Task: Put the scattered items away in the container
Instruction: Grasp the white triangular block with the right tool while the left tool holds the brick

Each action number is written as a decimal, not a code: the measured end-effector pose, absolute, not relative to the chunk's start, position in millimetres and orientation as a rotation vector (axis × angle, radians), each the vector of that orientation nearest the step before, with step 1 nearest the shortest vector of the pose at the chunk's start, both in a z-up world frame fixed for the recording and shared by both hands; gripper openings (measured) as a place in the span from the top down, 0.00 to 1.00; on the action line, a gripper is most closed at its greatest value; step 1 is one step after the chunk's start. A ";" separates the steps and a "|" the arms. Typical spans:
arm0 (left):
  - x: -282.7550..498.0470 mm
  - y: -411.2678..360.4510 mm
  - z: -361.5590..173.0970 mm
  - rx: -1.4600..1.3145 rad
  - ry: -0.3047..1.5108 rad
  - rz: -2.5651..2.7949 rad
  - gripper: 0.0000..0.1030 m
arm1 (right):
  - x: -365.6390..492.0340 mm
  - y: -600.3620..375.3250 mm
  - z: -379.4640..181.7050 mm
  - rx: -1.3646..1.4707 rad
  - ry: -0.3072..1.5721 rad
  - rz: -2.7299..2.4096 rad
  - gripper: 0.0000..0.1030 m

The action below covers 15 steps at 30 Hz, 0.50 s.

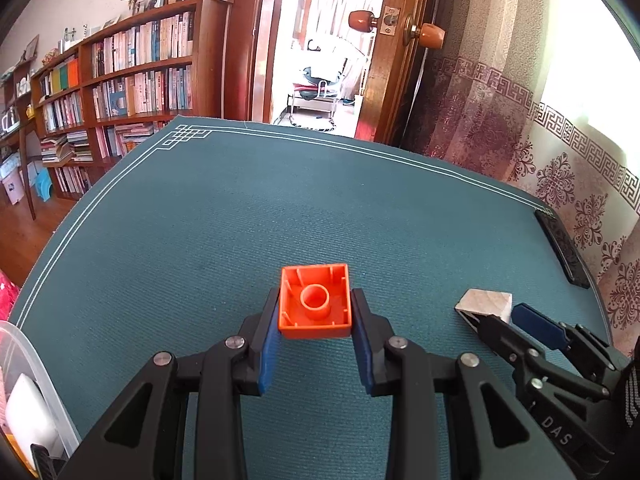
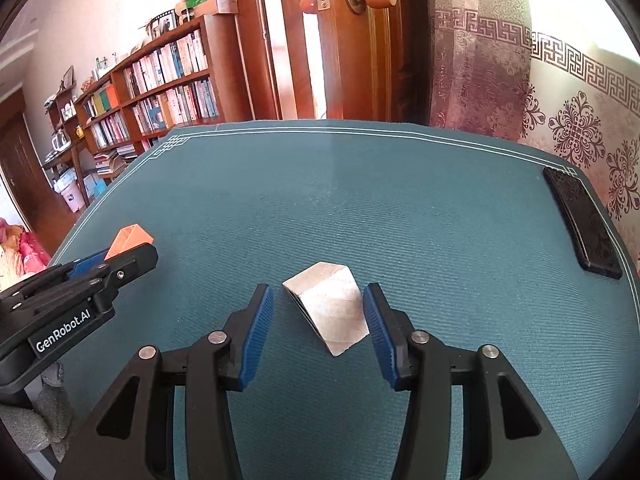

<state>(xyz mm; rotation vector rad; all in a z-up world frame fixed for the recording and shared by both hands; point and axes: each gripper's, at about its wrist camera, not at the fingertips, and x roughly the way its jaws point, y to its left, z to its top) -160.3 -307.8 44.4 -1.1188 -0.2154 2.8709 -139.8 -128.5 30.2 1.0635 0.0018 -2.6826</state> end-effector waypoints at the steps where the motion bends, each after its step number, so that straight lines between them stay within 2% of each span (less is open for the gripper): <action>1: -160.5 -307.9 44.2 -1.119 -0.218 2.869 0.65 | -141.7 -128.5 30.2 1.068 0.006 -2.689 0.51; 7: -160.2 -309.2 43.8 -1.120 -0.236 2.854 0.65 | -156.7 -116.4 24.7 1.141 -0.082 -2.673 0.51; 15: -160.8 -311.0 43.1 -1.129 -0.266 2.837 0.65 | -162.5 -122.6 24.2 1.145 -0.011 -2.676 0.51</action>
